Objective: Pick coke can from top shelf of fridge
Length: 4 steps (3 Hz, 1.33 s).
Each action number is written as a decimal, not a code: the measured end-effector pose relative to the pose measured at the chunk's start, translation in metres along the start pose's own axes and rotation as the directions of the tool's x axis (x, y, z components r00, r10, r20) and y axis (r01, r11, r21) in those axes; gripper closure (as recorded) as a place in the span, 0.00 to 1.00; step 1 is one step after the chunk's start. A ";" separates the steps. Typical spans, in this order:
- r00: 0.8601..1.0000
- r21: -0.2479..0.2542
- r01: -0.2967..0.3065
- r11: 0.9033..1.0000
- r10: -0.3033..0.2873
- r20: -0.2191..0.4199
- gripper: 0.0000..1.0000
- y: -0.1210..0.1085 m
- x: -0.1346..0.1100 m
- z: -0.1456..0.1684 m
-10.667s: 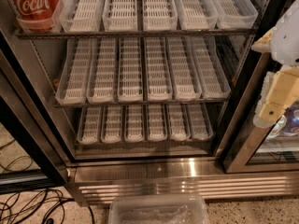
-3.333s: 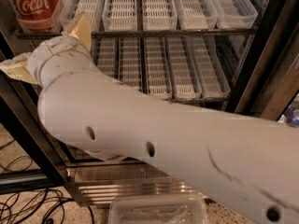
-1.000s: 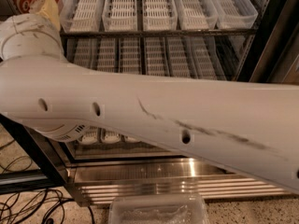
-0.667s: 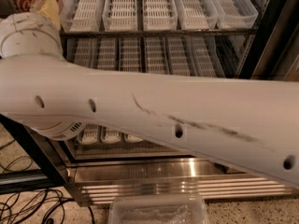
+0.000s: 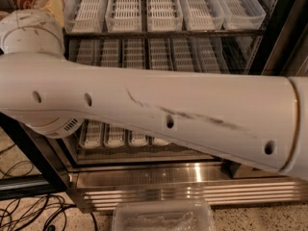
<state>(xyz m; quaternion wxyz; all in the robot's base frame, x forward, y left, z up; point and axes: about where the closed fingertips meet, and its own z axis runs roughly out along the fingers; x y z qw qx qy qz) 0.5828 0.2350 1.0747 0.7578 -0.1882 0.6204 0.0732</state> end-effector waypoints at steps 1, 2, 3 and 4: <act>1.000 0.027 0.002 1.000 -0.002 0.001 0.27 -0.005 0.002 0.007; 1.000 0.045 0.000 0.999 0.000 -0.003 0.28 -0.008 0.004 0.013; 1.000 0.058 0.000 0.998 0.000 -0.005 0.28 -0.010 0.006 0.019; 1.000 0.073 -0.002 0.997 0.002 -0.007 0.29 -0.014 0.007 0.024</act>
Offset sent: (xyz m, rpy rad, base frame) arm 0.0276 -0.0039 -0.0080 0.0117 0.0097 -0.0654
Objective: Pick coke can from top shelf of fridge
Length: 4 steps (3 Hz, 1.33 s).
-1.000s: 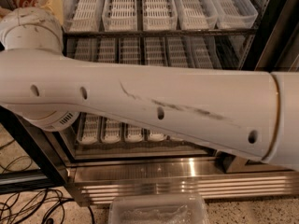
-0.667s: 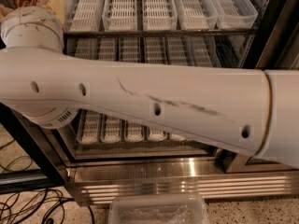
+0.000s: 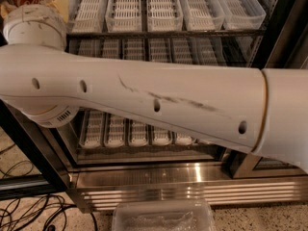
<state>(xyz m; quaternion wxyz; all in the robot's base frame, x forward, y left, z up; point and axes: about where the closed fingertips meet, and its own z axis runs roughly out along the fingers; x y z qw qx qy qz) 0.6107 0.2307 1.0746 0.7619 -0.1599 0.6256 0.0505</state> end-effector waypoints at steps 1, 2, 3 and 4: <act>1.000 0.010 -0.003 1.000 0.003 -0.005 0.31 -0.002 0.002 0.005; 1.000 0.001 -0.010 1.000 0.010 -0.011 0.50 -0.001 0.003 0.008; 1.000 0.001 -0.010 1.000 0.010 -0.011 0.73 -0.001 0.003 0.008; 1.000 0.001 -0.010 1.000 0.010 -0.010 0.96 -0.001 0.003 0.008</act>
Offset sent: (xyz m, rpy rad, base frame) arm 0.0136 0.0043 -0.0066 0.0085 0.0305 0.0132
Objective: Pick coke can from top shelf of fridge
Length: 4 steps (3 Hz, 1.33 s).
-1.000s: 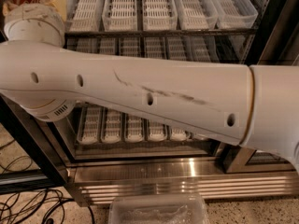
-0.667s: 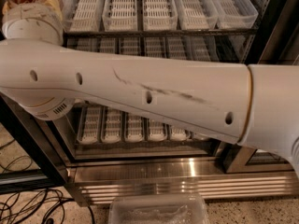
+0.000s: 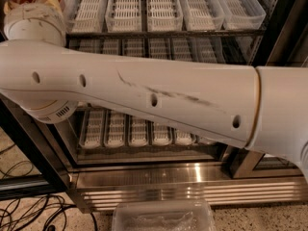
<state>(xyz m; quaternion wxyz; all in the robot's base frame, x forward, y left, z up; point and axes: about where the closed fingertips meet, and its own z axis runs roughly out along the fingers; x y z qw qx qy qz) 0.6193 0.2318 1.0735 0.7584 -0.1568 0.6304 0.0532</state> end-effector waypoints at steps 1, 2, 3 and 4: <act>1.000 0.000 0.000 1.000 0.000 0.000 1.00 0.000 0.000 0.000; 1.000 -0.037 -0.017 0.999 0.018 0.009 1.00 0.000 -0.008 -0.003; 0.998 -0.109 -0.053 0.993 0.057 0.039 1.00 -0.003 -0.025 -0.008; 0.994 -0.157 -0.073 0.985 0.084 0.065 1.00 -0.007 -0.041 -0.014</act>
Offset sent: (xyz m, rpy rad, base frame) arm -0.0081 0.0011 0.0138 0.0277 0.0131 0.1057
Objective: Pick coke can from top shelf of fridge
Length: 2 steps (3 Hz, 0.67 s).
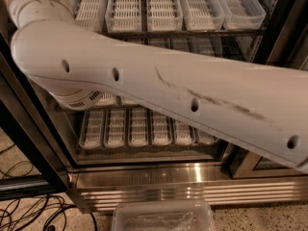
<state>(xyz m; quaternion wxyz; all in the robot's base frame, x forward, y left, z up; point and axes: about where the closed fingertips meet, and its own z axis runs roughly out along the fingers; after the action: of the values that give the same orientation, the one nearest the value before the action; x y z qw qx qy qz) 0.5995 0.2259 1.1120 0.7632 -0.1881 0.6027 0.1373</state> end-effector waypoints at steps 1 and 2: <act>1.000 -0.016 -0.012 1.000 0.013 0.021 1.00 -0.006 -0.012 -0.006; 1.000 -0.033 -0.020 0.999 0.021 0.023 1.00 -0.016 -0.019 -0.015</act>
Offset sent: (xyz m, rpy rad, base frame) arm -0.0116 -0.0381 0.0158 0.0232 0.0064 0.0623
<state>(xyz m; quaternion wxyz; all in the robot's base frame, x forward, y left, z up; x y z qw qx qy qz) 0.5887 0.2050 1.1295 0.7657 -0.1926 0.5932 0.1572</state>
